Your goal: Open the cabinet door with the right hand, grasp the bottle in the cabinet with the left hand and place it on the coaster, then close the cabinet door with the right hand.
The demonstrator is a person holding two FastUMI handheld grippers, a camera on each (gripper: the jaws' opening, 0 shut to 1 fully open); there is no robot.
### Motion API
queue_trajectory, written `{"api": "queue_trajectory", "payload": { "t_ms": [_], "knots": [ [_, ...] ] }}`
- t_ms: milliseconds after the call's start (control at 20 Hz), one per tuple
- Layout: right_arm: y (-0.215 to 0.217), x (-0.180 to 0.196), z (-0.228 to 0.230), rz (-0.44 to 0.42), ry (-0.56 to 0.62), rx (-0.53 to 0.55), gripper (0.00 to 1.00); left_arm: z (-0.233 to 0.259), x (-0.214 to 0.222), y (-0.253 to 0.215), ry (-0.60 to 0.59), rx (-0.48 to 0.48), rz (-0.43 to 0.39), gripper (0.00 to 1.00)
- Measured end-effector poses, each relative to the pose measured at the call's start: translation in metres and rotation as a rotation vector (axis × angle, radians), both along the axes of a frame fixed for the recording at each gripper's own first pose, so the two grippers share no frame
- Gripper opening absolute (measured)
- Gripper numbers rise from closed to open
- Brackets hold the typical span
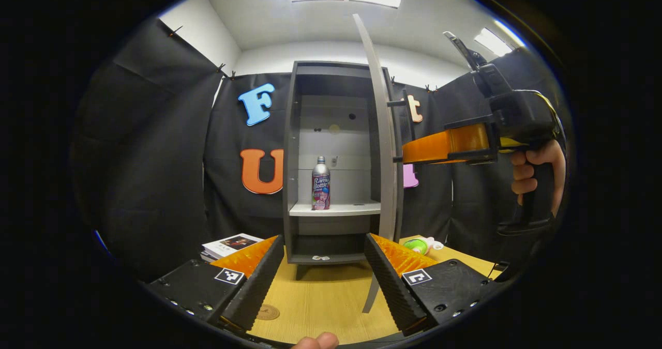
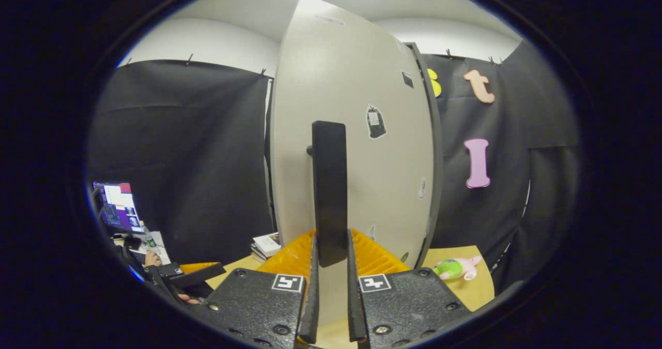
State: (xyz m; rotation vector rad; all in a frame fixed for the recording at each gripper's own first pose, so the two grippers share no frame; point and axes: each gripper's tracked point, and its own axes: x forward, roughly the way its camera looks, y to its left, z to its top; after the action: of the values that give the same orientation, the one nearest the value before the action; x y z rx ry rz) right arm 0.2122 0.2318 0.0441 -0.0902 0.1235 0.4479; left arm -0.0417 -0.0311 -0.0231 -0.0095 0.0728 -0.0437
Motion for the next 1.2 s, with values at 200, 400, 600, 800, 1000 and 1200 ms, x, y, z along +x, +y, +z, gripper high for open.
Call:
{"api": "queue_trajectory", "payload": {
  "t_ms": [200,400,600,800,1000,1200],
  "knots": [
    [-0.013,-0.001,0.001,-0.044,-0.017,-0.018,0.25,-0.002,0.001,-0.013,0.007,-0.003,-0.023,0.95],
    [-0.038,-0.001,0.002,-0.107,-0.039,-0.035,0.16,-0.001,0.002,-0.022,0.004,-0.006,-0.039,0.95],
    [-0.068,-0.015,0.009,-0.158,-0.024,0.011,0.1,-0.004,0.002,-0.03,0.012,-0.008,-0.059,0.95],
    [-0.114,-0.01,0.015,-0.252,-0.047,-0.008,0.07,-0.006,0.0,-0.036,0.016,-0.005,-0.073,0.95],
    [-0.138,-0.005,0.017,-0.321,-0.075,-0.026,0.07,-0.008,0.0,-0.043,0.028,-0.005,-0.091,0.95],
    [-0.139,-0.007,0.015,-0.293,-0.068,0.013,0.06,-0.006,-0.001,-0.047,0.023,-0.002,-0.104,0.95]
  ]
}}
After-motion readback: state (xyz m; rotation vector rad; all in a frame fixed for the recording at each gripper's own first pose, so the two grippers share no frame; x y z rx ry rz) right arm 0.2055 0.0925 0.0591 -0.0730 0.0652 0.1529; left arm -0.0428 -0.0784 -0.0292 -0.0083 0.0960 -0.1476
